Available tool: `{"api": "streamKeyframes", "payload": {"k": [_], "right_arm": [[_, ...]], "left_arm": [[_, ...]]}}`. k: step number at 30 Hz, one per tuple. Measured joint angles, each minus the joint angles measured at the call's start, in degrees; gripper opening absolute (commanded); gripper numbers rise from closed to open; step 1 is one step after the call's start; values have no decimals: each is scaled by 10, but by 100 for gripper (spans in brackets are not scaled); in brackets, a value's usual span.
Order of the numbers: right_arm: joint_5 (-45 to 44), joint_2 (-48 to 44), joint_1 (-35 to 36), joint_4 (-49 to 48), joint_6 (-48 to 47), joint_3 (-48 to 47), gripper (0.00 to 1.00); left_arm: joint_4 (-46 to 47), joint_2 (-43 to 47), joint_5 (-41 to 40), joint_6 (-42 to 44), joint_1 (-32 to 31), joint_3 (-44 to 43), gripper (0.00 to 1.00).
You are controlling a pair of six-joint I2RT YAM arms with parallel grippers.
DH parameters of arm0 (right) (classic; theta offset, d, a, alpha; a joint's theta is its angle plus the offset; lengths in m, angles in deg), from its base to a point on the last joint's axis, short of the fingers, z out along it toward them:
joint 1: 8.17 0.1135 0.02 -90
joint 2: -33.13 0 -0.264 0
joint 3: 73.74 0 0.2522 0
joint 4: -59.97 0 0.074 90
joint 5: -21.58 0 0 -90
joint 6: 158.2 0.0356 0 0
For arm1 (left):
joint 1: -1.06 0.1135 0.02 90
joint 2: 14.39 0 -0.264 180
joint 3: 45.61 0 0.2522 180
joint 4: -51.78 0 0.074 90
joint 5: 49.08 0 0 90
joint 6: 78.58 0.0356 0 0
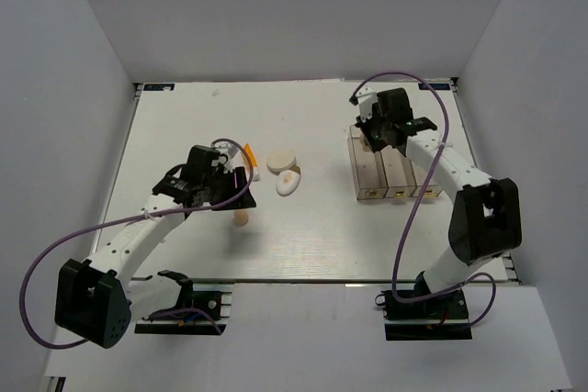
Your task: Organize the makeup
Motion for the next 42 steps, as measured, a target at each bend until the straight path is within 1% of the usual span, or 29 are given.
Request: {"api": "streamKeyframes", "payload": {"k": [1, 3, 4, 6, 7, 8, 9, 10, 14, 15, 18, 21, 24, 25, 27, 28, 32, 38, 39, 42], "right_arm": [[0, 12, -3, 0, 0, 0, 8], [0, 35, -7, 1, 0, 0, 22], [0, 44, -9, 3, 1, 0, 35], [1, 60, -12, 6, 1, -1, 45], [2, 66, -14, 7, 0, -2, 55], [2, 70, -16, 10, 0, -3, 56], [3, 71, -17, 10, 0, -3, 61], [5, 71, -18, 12, 1, -4, 64], [13, 71, -25, 17, 1, -14, 64], [15, 71, -26, 16, 1, -15, 59], [25, 69, -30, 19, 2, -16, 50], [35, 63, -33, 20, 4, -16, 47], [46, 50, -35, 21, 5, -16, 46], [50, 46, -35, 20, 5, -15, 46], [56, 32, -36, 21, 5, -11, 46], [60, 27, -36, 21, 5, -10, 46], [76, 12, -36, 22, 5, -5, 46], [105, -18, -37, 25, 4, 10, 46], [109, -24, -38, 27, 4, 11, 46], [122, -46, -40, 27, 5, 20, 45]], "left_arm": [[-5, -7, -12, -2, -7, -2, 66], [-12, -17, -38, -8, -21, -6, 67], [-16, -22, -50, -10, -26, -7, 68], [-24, -28, -74, -17, -38, -8, 68], [-26, -30, -83, -19, -43, -8, 69], [-29, -32, -97, -24, -50, -8, 69], [-31, -34, -106, -26, -54, -8, 69], [-32, -36, -117, -28, -60, -8, 69], [-38, -55, -154, -40, -76, -9, 69], [-38, -62, -161, -42, -79, -9, 69], [-41, -86, -184, -49, -88, -9, 68], [-48, -113, -209, -58, -99, -15, 65], [-51, -132, -229, -63, -106, -22, 56], [-51, -138, -235, -64, -109, -23, 49], [-50, -145, -244, -69, -111, -24, 40], [-50, -148, -247, -68, -111, -24, 31], [-49, -150, -253, -76, -115, -24, 17], [-53, -136, -245, -78, -127, -30, 9], [-54, -129, -240, -76, -130, -35, 4], [-54, -100, -221, -69, -139, -66, 2]]}}
